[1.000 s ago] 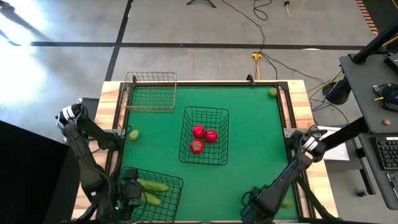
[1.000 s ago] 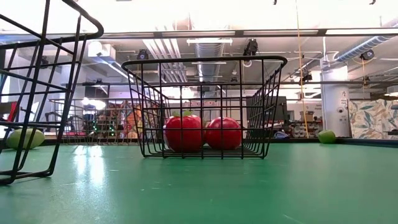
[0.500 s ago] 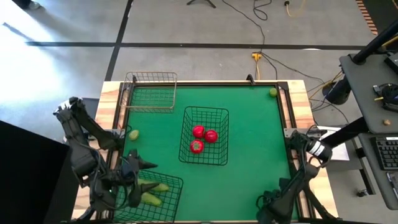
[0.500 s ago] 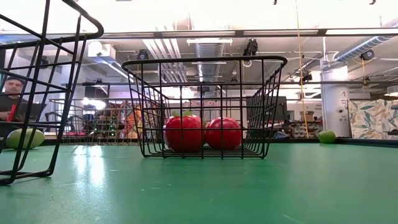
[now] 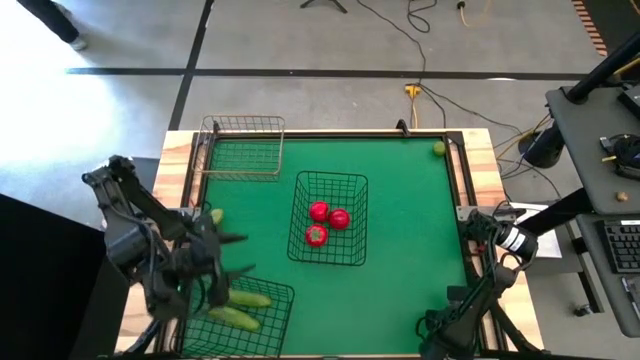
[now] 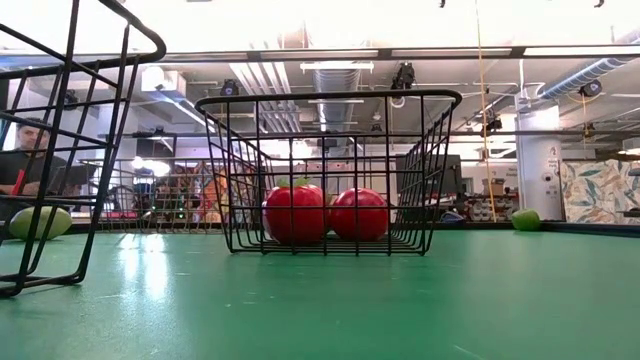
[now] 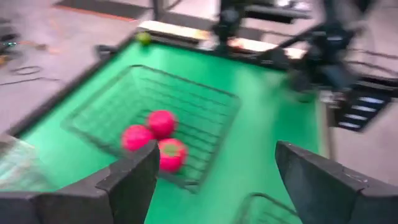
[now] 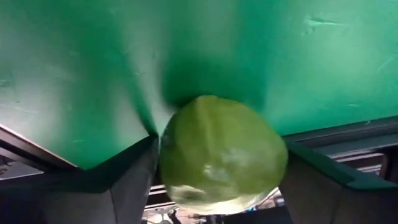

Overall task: Sort produce into baskets
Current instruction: Put the bottom right lime into the gold wire basket

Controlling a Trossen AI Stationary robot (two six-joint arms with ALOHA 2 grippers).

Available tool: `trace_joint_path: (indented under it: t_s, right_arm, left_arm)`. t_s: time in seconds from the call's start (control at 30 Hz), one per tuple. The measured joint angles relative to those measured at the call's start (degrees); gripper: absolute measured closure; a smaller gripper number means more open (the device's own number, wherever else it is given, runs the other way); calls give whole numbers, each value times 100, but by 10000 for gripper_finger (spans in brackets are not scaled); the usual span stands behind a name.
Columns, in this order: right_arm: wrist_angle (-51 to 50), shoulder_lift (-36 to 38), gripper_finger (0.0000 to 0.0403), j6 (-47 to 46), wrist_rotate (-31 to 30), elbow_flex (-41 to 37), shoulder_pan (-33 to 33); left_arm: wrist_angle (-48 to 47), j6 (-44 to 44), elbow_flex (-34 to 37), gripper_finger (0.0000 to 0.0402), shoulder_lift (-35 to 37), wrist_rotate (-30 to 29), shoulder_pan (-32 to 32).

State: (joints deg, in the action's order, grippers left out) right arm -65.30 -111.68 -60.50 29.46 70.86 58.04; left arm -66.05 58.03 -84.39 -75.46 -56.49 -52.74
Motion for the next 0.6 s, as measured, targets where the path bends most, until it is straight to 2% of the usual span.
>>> trace_joint_path:
  t_s: [0.17,0.27,0.33,0.43,0.53,0.6]
  right_arm:
    - [4,17,160,163,-2,1,0]
    - [-122,174,189,240,-431,-4,-116]
    - [-362,461,199,191,-1116,-16,-341]
    - [-654,1141,199,193,-2006,-94,-875]
    - [-858,1968,194,198,-2859,-274,-1661]
    - [-949,2574,194,113,-3642,-436,-2368]
  left_arm:
    - [-342,-386,46,128,412,4,713]
    - [-19,-1526,188,147,730,239,1238]
    - [566,-2575,256,161,945,792,1662]
    - [1610,-4018,336,176,1237,1990,2573]
    - [2468,-5129,512,186,1407,2958,3633]
    - [3000,-5655,620,191,1435,3548,4399]
